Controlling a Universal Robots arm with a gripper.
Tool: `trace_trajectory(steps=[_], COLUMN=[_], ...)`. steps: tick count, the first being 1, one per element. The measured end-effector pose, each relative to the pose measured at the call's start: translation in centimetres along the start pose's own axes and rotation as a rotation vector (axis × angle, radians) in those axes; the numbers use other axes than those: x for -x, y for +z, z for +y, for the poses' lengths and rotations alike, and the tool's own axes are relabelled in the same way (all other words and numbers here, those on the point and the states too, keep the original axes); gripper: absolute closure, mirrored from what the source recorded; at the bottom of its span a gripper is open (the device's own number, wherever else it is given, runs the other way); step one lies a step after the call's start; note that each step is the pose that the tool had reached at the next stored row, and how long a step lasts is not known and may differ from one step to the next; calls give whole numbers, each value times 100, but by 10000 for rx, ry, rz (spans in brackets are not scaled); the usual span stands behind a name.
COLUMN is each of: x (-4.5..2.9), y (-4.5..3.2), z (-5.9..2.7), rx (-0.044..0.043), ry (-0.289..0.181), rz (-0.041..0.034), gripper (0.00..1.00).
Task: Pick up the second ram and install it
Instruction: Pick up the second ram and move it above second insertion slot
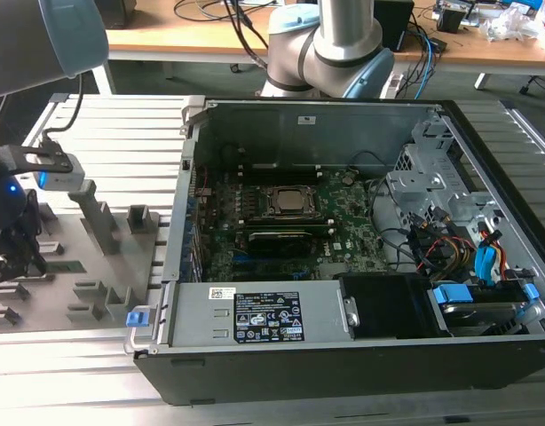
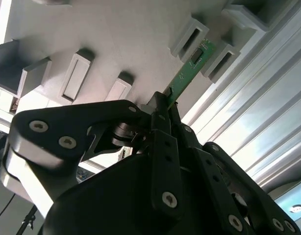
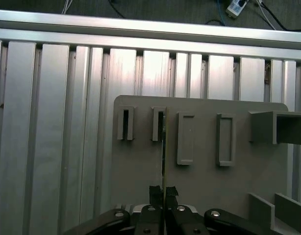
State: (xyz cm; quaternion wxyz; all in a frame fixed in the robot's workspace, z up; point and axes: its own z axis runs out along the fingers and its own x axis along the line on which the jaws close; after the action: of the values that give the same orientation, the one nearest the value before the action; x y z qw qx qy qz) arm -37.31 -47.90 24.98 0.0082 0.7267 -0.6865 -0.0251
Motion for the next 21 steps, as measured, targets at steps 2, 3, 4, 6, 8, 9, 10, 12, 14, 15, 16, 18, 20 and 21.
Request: trace_trajectory(steps=[2, 3, 4, 6, 8, 9, 10, 12, 14, 15, 16, 18, 20, 21], x=[1, 1, 1, 3, 4, 5, 5, 6, 7, 7, 7, 8, 9, 9], y=[-25, -43, -56, -83, -120, -151, -168, -201, -224, -238, -246, -277, -296, -313], z=[1, 2, 3, 4, 6, 7, 8, 9, 11, 11, 11, 13, 14, 15], rx=[-1, 0, -1, -1, 0, 0, -1, 0, 0, 0, -1, -1, 0, -1], ry=[0, 1, 0, 0, 0, 1, 0, 0, 1, 0, 0, 0, 1, 0], rz=[0, 0, 0, -1, 0, 1, 0, 0, 0, 0, 0, 0, 0, 1], gripper=[86, 86, 86, 86, 86, 86, 86, 86, 86, 86, 86, 86, 86, 86])
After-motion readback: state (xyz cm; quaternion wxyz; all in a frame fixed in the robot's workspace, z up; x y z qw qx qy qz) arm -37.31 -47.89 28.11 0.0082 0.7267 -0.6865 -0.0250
